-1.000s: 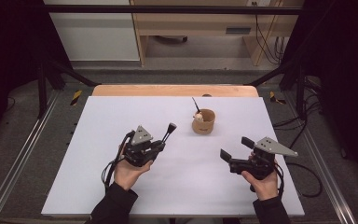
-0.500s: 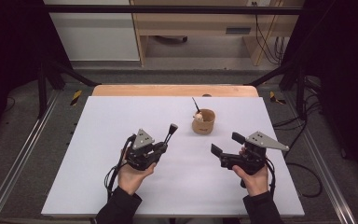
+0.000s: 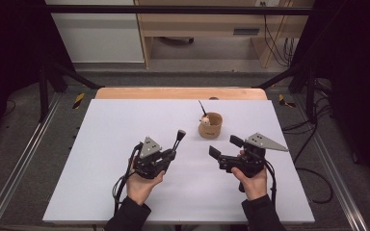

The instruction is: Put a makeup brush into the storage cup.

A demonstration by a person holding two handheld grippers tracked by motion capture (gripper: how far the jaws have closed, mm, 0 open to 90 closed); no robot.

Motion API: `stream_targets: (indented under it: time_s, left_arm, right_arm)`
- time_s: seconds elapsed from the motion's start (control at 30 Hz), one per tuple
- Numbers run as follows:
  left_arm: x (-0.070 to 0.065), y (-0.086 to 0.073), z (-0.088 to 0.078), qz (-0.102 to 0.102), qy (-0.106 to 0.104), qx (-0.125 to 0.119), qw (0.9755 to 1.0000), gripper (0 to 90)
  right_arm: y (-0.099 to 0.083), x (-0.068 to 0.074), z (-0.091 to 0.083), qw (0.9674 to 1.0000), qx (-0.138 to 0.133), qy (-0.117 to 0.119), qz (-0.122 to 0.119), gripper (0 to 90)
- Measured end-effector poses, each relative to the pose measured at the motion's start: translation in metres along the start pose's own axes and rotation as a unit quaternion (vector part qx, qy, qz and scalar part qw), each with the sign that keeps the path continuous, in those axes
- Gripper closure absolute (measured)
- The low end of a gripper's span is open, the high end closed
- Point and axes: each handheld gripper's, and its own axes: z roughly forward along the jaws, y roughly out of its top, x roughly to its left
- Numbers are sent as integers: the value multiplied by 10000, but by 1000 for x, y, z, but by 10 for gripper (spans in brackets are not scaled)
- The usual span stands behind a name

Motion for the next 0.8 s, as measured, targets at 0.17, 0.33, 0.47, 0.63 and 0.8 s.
stream_targets:
  time_s: [0.17, 0.33, 0.47, 0.63, 0.8]
  left_arm:
    - [-2, 0, 1, -39, 3, -61, 10000, 788]
    - [-7, 1, 2, -40, 0, -106, 9999, 788]
    - [-10, 1, 3, -47, 7, -118, 9999, 788]
    - [-13, 1, 4, -36, 14, -131, 9999, 788]
    - [-17, 2, 6, -61, 10, -186, 9998, 788]
  right_arm:
    - [-1, 4, 6, 10000, 35, 56, 32, 78]
    - [0, 7, 11, 9999, 29, 95, 78, 84]
    - [0, 9, 13, 9998, 16, 105, 148, 91]
    - [-1, 12, 16, 9996, 2, 167, 238, 109]
    - [-2, 14, 20, 9994, 45, 225, 270, 125]
